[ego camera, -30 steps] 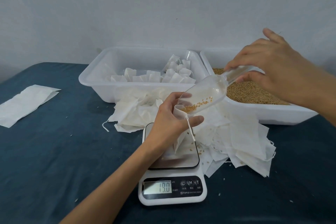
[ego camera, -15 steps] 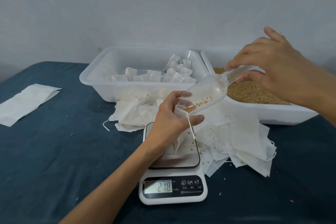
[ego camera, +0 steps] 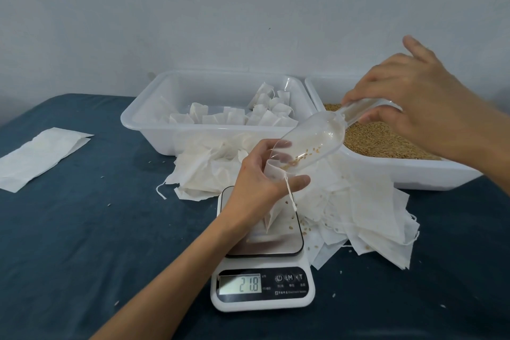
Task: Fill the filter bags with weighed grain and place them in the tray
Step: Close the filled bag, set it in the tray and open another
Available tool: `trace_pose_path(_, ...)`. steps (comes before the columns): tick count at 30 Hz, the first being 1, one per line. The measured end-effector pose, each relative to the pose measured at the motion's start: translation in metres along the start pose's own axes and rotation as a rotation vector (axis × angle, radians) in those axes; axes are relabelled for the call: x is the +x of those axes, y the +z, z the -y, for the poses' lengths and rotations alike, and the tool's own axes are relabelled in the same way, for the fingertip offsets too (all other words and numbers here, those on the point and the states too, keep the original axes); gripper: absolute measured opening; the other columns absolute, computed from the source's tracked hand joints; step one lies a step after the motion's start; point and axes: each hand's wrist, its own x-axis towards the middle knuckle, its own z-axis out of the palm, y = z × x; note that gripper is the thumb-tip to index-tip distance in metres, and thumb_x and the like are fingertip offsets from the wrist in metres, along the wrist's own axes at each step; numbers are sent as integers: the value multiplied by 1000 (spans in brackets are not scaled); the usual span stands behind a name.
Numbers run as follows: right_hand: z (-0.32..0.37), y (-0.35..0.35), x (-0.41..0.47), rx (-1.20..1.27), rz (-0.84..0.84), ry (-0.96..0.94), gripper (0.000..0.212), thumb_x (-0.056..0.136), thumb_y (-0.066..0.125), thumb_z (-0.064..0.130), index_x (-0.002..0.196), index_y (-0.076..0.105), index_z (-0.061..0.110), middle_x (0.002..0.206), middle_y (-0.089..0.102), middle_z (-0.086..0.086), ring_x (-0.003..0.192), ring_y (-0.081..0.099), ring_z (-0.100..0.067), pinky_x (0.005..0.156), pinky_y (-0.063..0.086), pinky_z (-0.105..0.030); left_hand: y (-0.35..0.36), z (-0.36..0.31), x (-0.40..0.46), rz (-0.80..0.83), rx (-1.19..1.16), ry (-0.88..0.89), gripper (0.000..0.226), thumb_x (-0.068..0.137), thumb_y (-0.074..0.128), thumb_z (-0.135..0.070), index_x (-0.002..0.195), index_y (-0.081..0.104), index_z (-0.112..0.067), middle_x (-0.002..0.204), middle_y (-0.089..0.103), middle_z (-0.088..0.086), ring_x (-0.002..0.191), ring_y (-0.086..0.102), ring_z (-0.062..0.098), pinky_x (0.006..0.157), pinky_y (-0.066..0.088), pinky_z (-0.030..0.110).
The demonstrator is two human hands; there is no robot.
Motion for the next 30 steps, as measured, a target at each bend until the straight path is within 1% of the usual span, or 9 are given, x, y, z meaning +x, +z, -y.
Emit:
trace_pose_path(2,0,-1,0,-15,-15,-10,32,82,79,9,113,76,15,103,72,-7,108,60,-38,123,9,-58,0,0,0,0,-5,4,59,73,91,-8,122,65,-26,107,69,-1,86,72,8,88,57,29)
trace_pose_path(5,0,0,0,-45,-53,-38,32,81,79,7,112,76,14,101,72,-8,106,60,-39,122,10,-61,0,0,0,-7,0,0,58,74,91,-9,122,65,-26,104,71,-3,95,70,7,87,57,27)
trace_pose_path(10,4,0,0,-143,-198,-171,30,79,79,4,108,77,10,98,71,-10,99,63,-40,119,14,-67,-1,1,0,-3,22,2,55,78,89,-6,123,64,-25,100,71,-7,91,69,6,85,57,28)
trace_pose_path(13,5,-1,1,-190,-298,-266,24,88,71,4,110,77,9,101,71,-10,99,63,-39,120,13,-67,-2,1,0,-12,25,18,55,77,89,-8,123,64,-23,96,71,-9,91,67,1,76,54,16)
trace_pose_path(16,7,-1,3,-228,-376,-335,22,94,65,3,111,77,9,103,71,-10,100,63,-39,121,11,-65,-2,1,-1,-29,47,27,55,72,89,-20,120,65,-28,95,71,-13,94,68,6,74,53,15)
trace_pose_path(19,9,0,3,-251,-447,-363,18,98,66,5,110,77,9,105,72,-10,101,64,-39,122,7,-60,-2,2,-1,-49,56,28,52,71,88,-22,118,66,-30,95,72,-13,97,70,10,75,53,15)
trace_pose_path(24,6,4,2,-265,-508,-337,15,99,67,11,109,78,8,105,73,-10,101,65,-38,122,7,-57,-2,3,1,-96,28,1,52,71,89,-17,115,66,-29,104,74,7,98,74,10,81,59,22)
trace_pose_path(27,4,9,-2,-235,-488,-240,14,96,69,8,108,77,8,103,72,-9,100,64,-36,123,9,-57,-2,3,1,-118,62,-3,51,72,89,-21,116,66,-31,100,75,-1,100,71,10,90,58,34)
trace_pose_path(30,-8,20,-8,-48,-389,-52,18,91,74,13,109,74,10,105,71,-7,100,62,-32,124,12,-47,-1,1,0,-114,87,-1,53,69,85,-29,117,64,-32,96,74,-8,103,69,17,95,57,48)
